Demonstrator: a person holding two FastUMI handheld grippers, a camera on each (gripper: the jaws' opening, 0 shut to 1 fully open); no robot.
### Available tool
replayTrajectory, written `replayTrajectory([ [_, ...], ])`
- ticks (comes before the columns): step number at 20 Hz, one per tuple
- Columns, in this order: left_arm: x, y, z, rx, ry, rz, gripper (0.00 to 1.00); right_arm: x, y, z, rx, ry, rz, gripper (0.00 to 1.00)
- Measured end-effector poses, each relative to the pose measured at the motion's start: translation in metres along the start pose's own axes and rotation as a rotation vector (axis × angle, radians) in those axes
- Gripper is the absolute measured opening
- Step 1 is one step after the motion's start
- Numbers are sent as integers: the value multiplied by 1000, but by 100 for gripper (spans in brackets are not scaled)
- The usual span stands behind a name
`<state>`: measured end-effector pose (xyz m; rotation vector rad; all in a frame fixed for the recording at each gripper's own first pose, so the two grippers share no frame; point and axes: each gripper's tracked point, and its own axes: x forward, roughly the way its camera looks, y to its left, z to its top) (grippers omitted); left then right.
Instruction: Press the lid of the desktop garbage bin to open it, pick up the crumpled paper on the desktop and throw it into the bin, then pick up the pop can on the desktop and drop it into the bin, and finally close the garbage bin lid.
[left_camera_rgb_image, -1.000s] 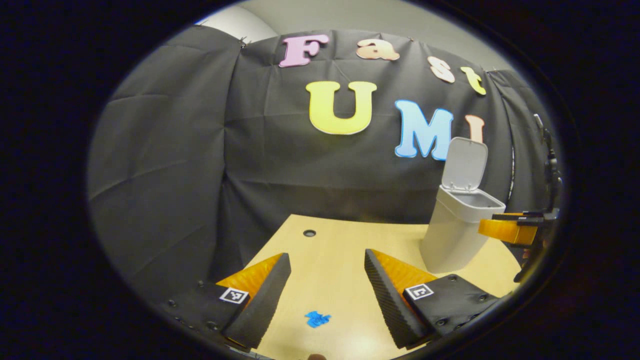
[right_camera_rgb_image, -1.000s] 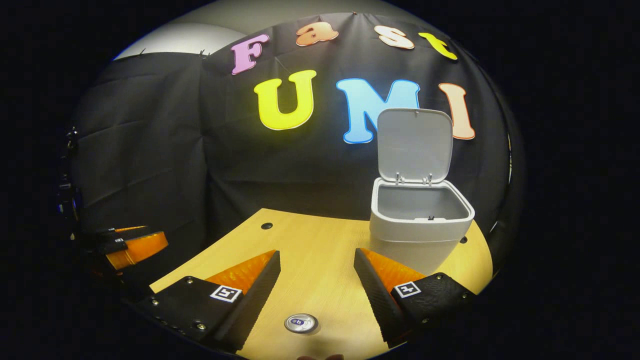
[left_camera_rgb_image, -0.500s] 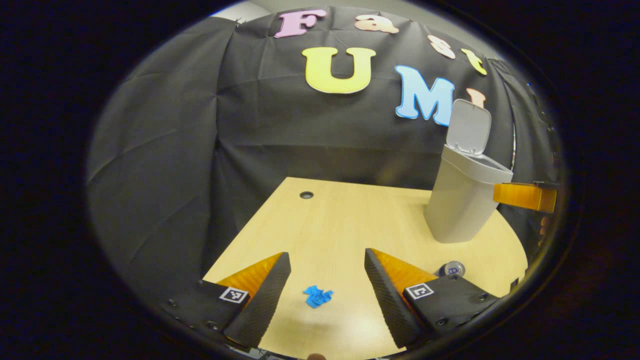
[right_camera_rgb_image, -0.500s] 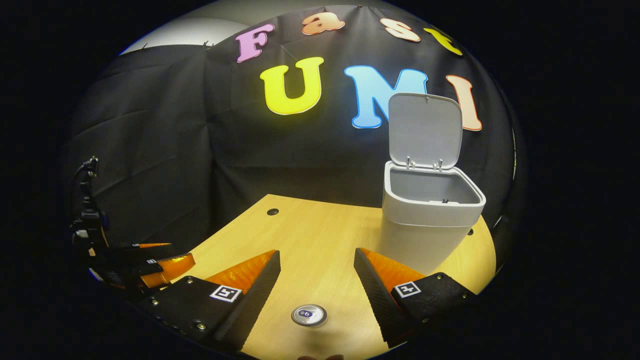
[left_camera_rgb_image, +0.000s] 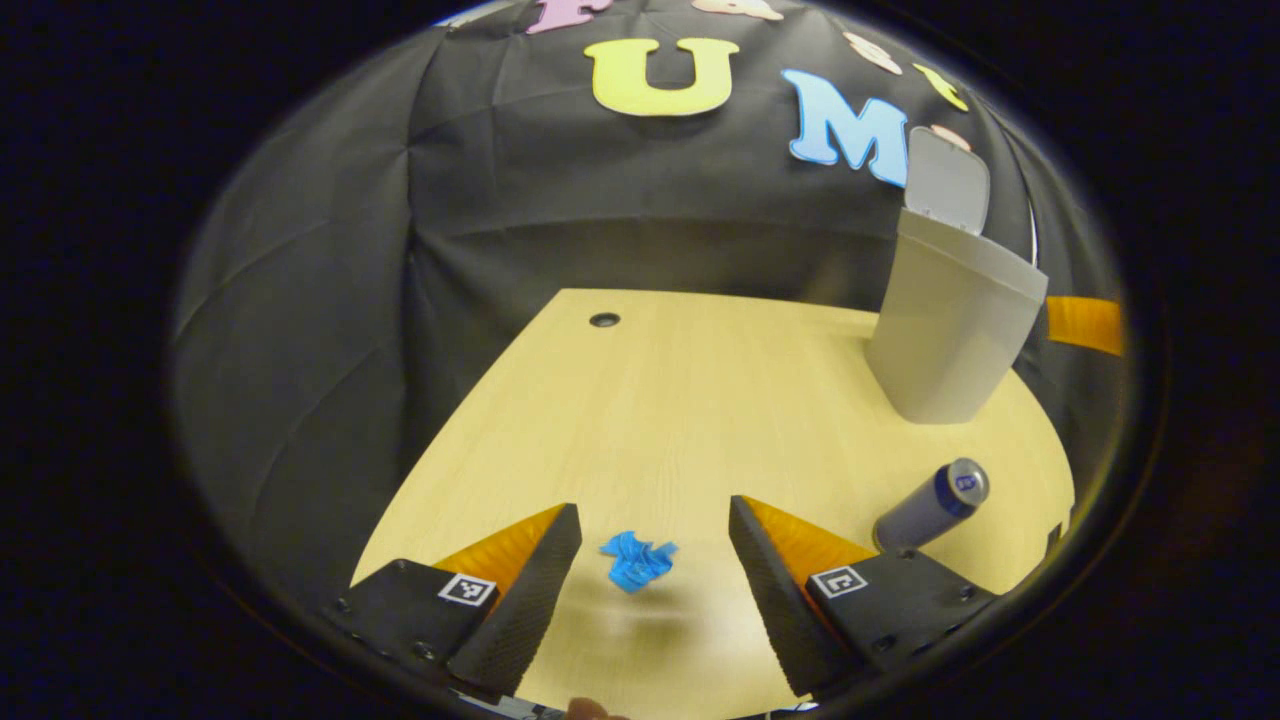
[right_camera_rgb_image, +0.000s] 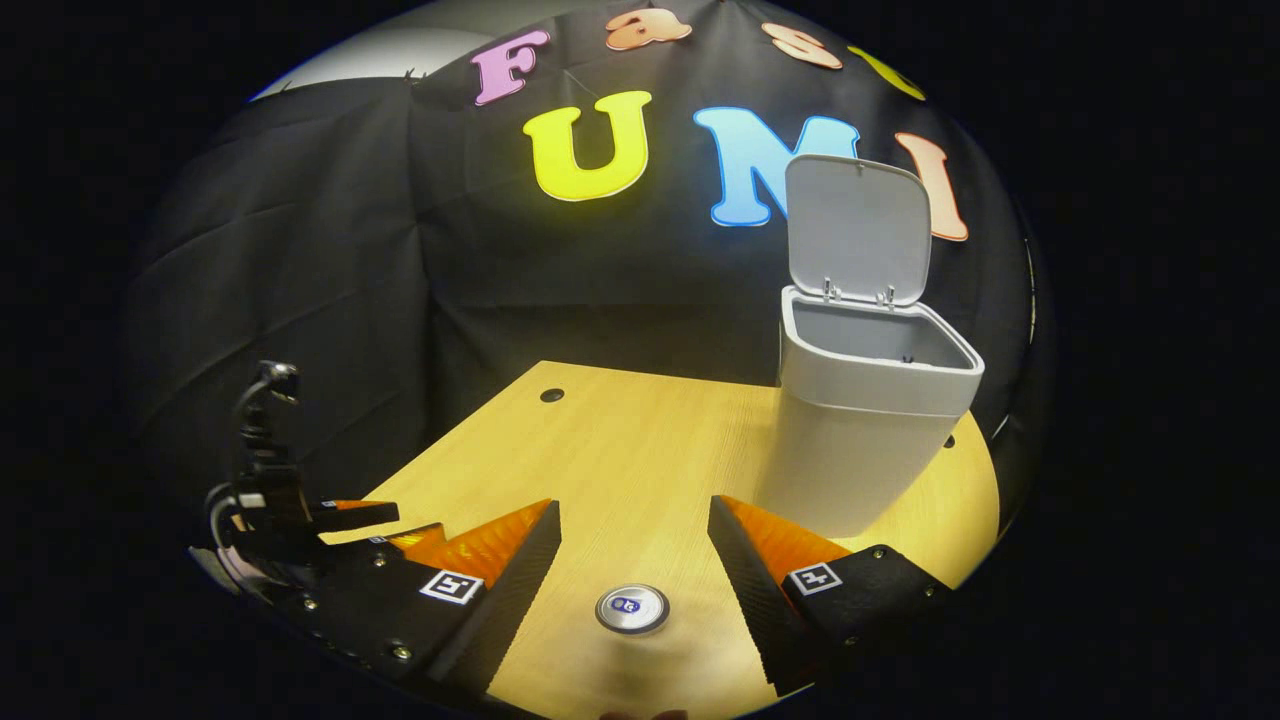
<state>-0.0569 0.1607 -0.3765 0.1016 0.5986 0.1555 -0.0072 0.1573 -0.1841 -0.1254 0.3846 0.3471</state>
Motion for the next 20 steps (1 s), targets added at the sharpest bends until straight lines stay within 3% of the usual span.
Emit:
replayTrajectory([
  [1, 8, 0, -8, 9, 16, 0, 100, -1, -1, -1, -4, 5, -5, 95],
  [2, 16, 0, -15, 14, 37, 1, 89, -2, -3, -2, -7, 8, -11, 95],
  [3, 24, 0, -23, 18, 58, 4, 89, -4, -6, -2, -8, 12, -18, 95],
  [4, 31, 2, -28, 19, 78, 7, 98, -5, -9, -6, -8, 16, -26, 95],
  [5, 37, 3, -32, 16, 95, 8, 100, -8, -13, -7, -6, 20, -35, 95],
  [13, 74, 12, -65, 22, 185, 26, 99, -33, -39, -32, 15, 64, -110, 95],
  [20, 77, 8, -71, 17, 181, 25, 98, -42, -53, -49, 47, 92, -144, 95],
])
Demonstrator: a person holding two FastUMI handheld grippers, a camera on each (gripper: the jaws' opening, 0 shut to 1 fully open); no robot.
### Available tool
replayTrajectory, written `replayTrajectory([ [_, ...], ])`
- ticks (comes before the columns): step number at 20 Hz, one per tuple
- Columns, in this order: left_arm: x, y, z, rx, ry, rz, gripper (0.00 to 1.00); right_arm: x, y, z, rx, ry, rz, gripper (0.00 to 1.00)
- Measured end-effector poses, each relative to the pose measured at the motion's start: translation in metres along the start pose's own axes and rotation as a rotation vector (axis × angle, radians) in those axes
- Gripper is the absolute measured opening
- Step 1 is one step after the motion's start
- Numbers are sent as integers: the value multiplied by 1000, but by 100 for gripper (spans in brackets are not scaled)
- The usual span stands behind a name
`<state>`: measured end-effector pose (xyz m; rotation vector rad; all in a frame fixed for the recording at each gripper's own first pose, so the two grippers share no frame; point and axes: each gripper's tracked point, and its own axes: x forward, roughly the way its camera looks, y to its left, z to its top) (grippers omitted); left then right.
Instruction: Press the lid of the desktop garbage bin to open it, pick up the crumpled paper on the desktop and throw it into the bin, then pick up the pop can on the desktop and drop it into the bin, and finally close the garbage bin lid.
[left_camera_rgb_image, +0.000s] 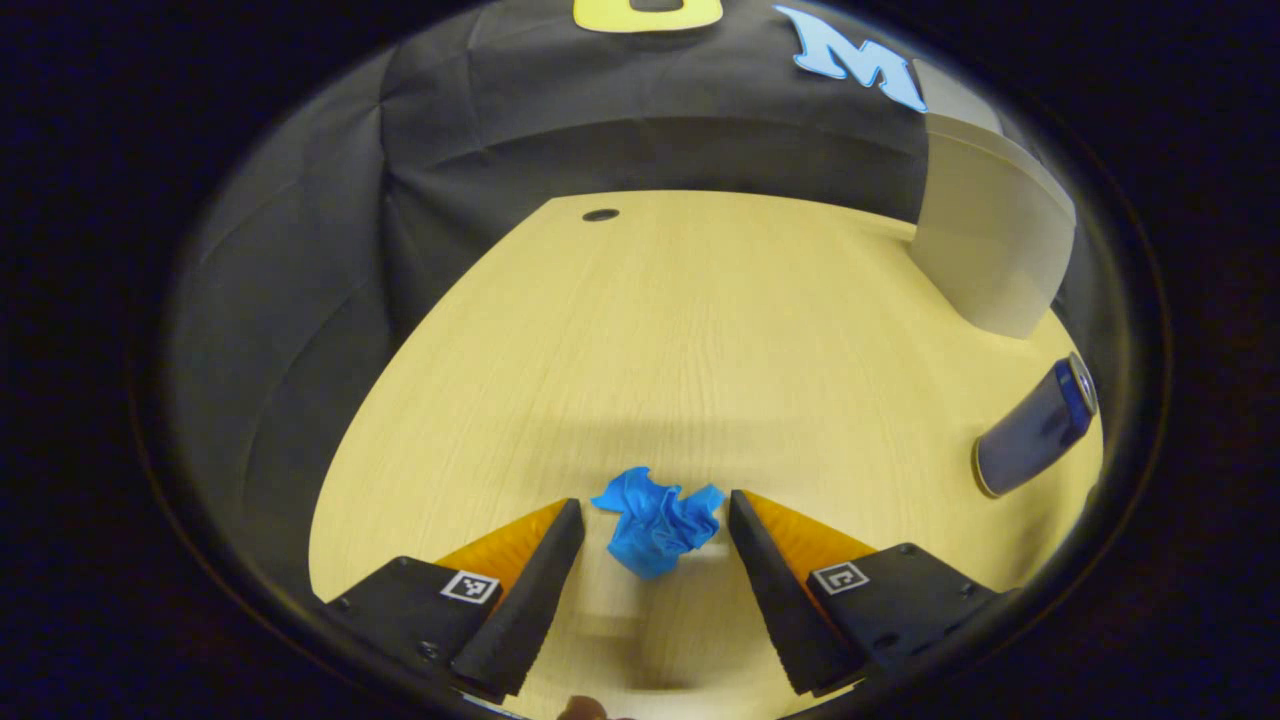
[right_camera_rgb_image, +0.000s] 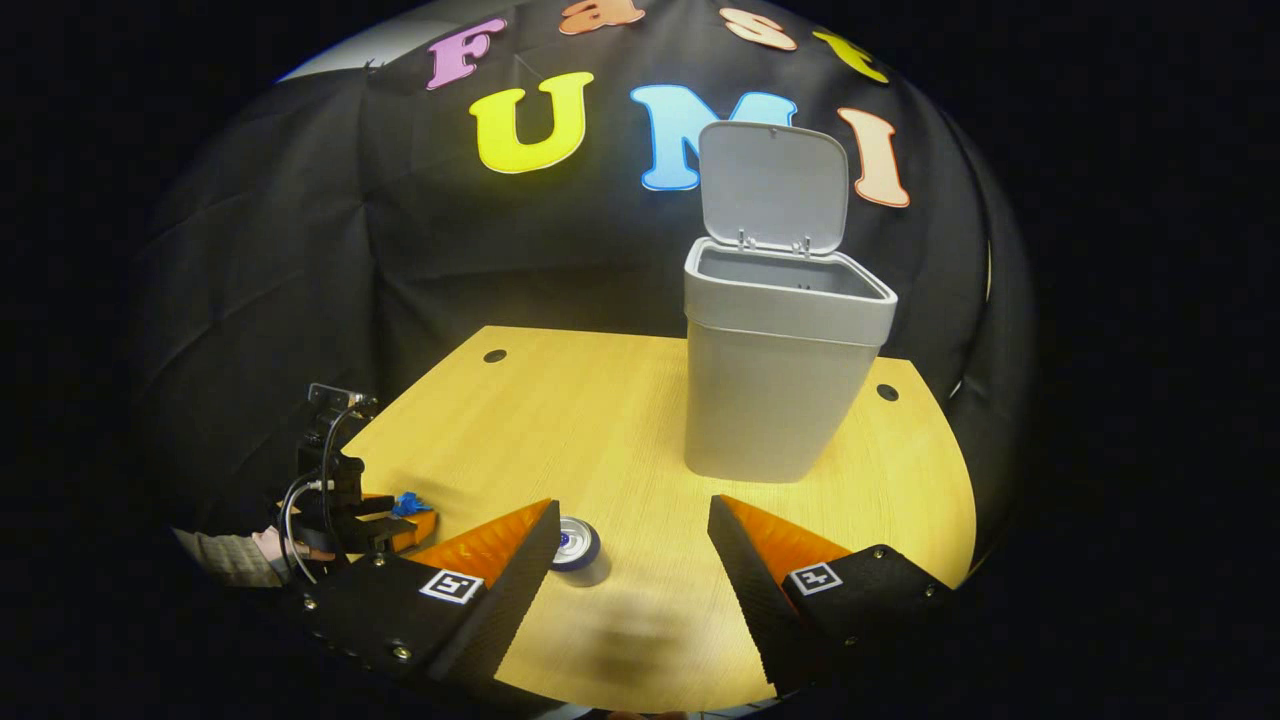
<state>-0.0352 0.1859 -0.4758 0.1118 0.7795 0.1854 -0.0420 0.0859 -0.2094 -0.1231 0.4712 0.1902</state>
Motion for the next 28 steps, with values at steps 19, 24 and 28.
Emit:
replayTrajectory([
  [19, -43, -51, 140, -58, -40, 105, 27, 6, -3, -10, 77, 39, 25, 95],
  [24, -78, -82, 231, -74, -109, 109, 41, 3, -12, -7, 123, 25, 18, 95],
  [28, -98, -91, 273, -71, -199, 84, 42, 1, -15, -6, 131, 15, 17, 95],
])
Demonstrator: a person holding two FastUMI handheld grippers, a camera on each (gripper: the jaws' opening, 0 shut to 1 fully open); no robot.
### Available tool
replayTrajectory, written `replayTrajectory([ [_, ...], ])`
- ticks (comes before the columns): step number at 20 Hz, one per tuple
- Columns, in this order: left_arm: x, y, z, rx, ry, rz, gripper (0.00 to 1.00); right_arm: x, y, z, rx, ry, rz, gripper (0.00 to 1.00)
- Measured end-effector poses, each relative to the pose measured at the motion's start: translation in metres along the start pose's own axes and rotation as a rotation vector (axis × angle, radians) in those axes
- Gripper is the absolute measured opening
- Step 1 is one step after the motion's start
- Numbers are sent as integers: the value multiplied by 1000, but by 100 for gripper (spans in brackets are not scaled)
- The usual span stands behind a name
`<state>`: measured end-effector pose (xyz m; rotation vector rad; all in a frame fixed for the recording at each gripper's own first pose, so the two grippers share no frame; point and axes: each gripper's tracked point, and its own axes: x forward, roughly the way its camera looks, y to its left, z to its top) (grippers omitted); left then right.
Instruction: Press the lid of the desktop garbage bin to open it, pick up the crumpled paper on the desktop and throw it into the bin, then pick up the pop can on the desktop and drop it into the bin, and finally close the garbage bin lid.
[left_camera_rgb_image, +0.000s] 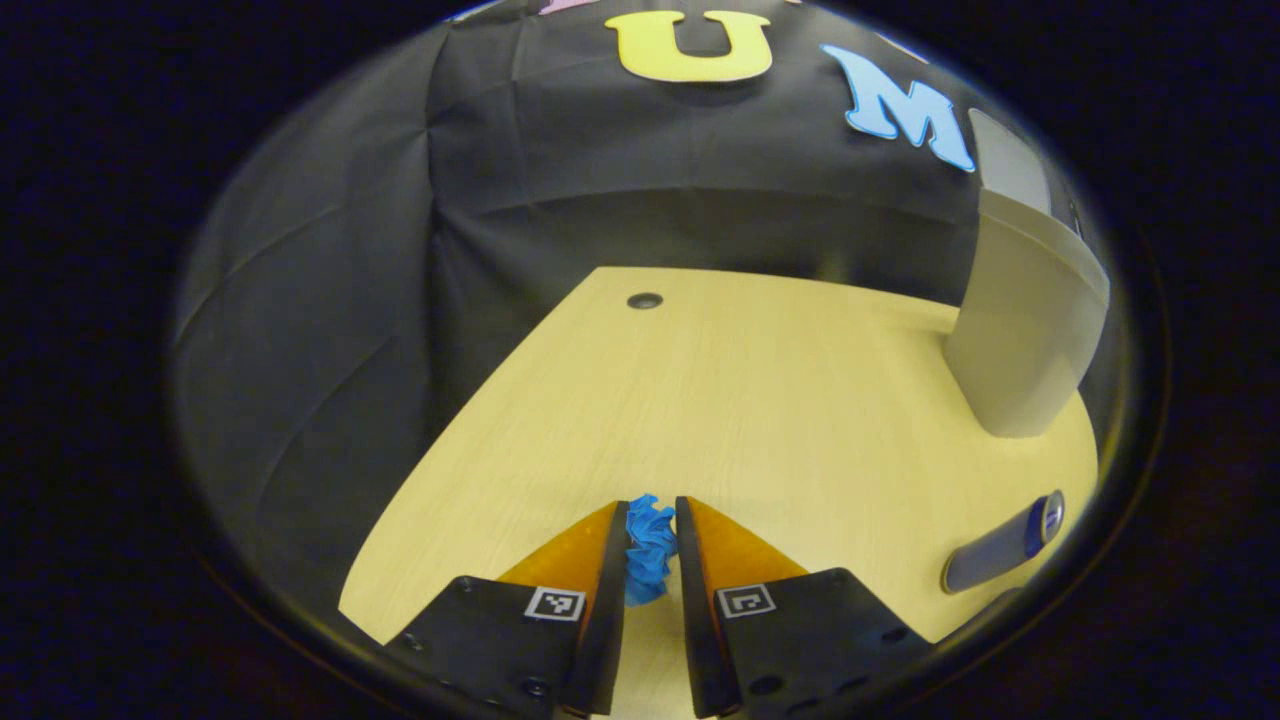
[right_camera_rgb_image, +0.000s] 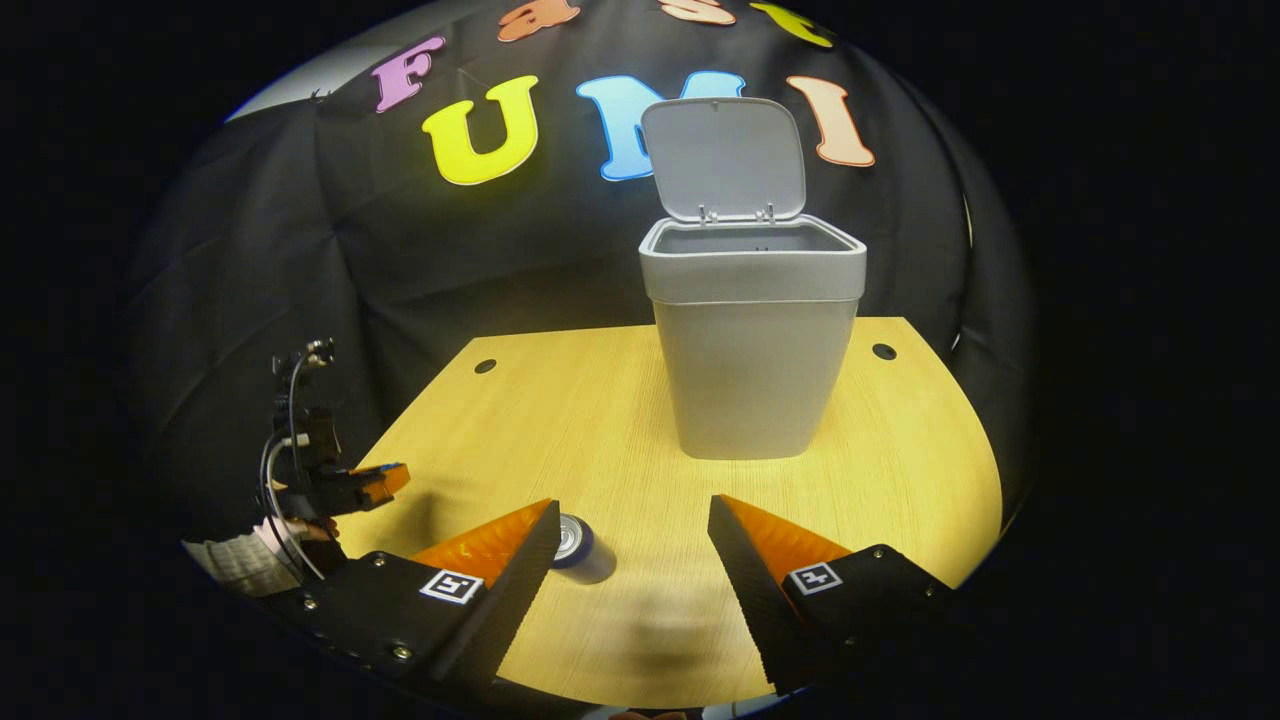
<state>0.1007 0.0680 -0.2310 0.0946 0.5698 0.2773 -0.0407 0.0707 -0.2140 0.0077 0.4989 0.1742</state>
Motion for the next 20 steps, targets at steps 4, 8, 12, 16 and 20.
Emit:
replayTrajectory([
  [4, 1, -27, 46, 30, -71, -38, 41, -3, -3, 3, 14, -17, 1, 95],
  [8, -3, -63, 86, 38, -134, -85, 34, -6, -10, 6, 31, -34, -10, 95],
  [12, -7, -101, 122, 46, -185, -143, 34, -8, -15, 5, 46, -41, -22, 95],
  [16, -16, -142, 158, 74, -246, -211, 34, -11, -24, 2, 60, -42, -42, 95],
  [20, -27, -192, 194, 108, -305, -290, 34, -11, -32, -1, 81, -36, -60, 95],
])
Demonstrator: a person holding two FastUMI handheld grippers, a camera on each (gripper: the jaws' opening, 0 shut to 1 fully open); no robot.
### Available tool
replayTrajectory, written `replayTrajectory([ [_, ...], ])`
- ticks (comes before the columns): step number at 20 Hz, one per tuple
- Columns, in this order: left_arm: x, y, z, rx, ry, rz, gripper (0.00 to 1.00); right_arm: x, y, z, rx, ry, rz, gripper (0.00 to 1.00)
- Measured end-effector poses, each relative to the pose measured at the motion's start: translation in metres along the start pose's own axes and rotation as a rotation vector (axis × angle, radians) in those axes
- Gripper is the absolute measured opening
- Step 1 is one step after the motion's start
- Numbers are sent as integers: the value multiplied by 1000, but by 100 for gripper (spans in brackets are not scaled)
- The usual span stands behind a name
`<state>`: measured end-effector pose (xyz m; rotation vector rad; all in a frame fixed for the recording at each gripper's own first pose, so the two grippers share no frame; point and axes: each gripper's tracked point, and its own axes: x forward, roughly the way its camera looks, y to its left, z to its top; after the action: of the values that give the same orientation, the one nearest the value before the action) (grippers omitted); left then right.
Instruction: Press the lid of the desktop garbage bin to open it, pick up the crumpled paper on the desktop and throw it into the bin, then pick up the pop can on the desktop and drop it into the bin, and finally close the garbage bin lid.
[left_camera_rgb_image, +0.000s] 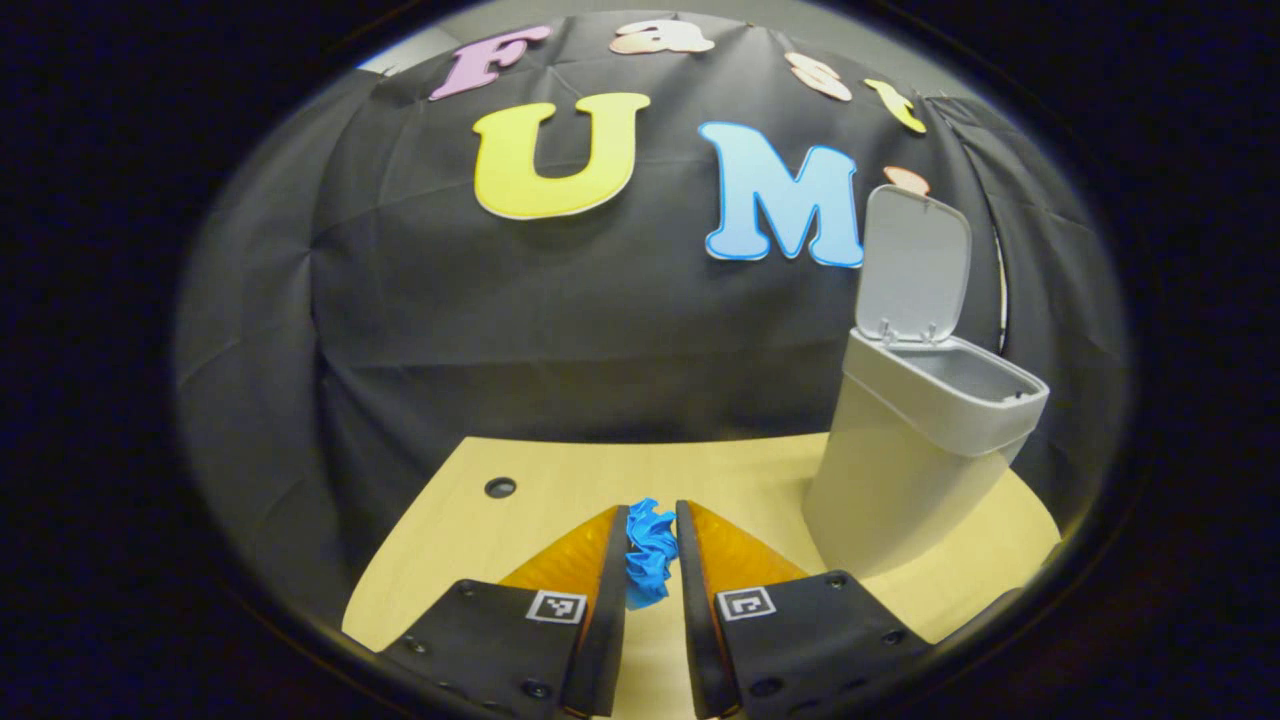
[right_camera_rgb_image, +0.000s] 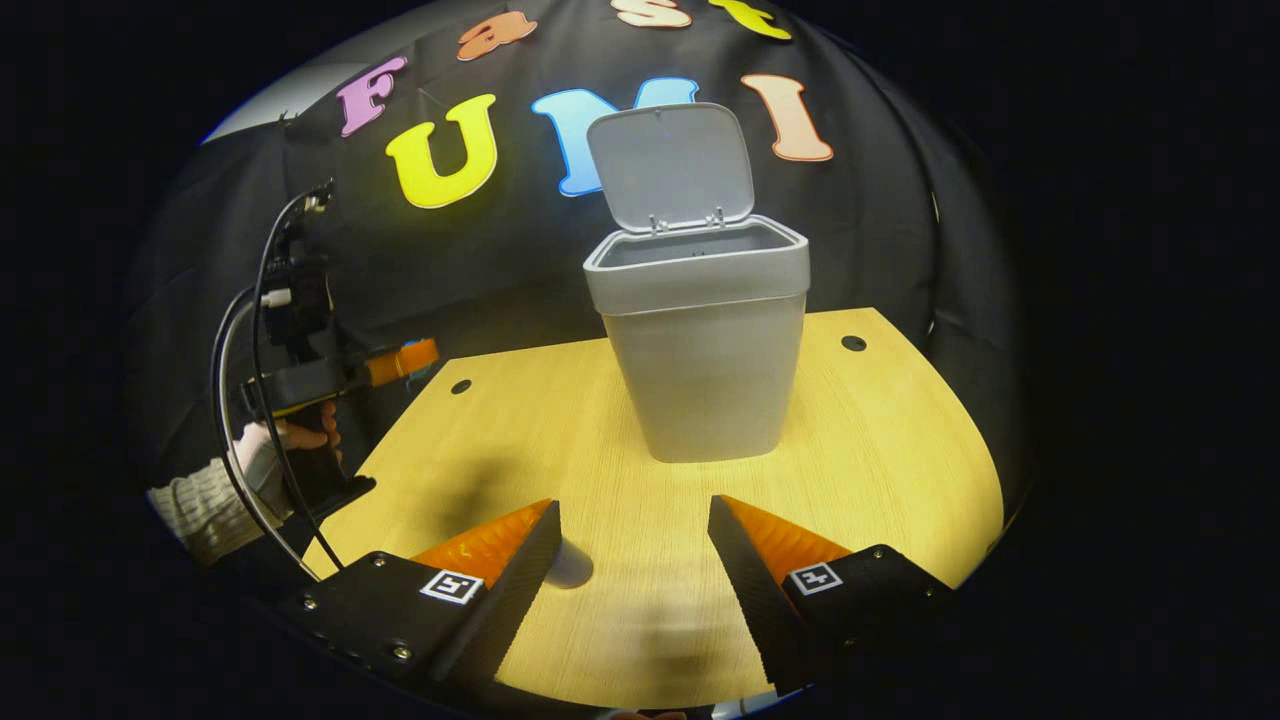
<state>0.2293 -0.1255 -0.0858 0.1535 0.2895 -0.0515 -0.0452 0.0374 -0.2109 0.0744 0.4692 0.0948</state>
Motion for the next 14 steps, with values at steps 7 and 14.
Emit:
replayTrajectory([
  [7, 23, -92, 65, 37, -97, -148, 33, 0, -14, 4, 18, -7, -36, 95],
  [14, 30, -181, 105, 85, -164, -294, 40, -10, -31, 4, 51, -30, -75, 95],
])
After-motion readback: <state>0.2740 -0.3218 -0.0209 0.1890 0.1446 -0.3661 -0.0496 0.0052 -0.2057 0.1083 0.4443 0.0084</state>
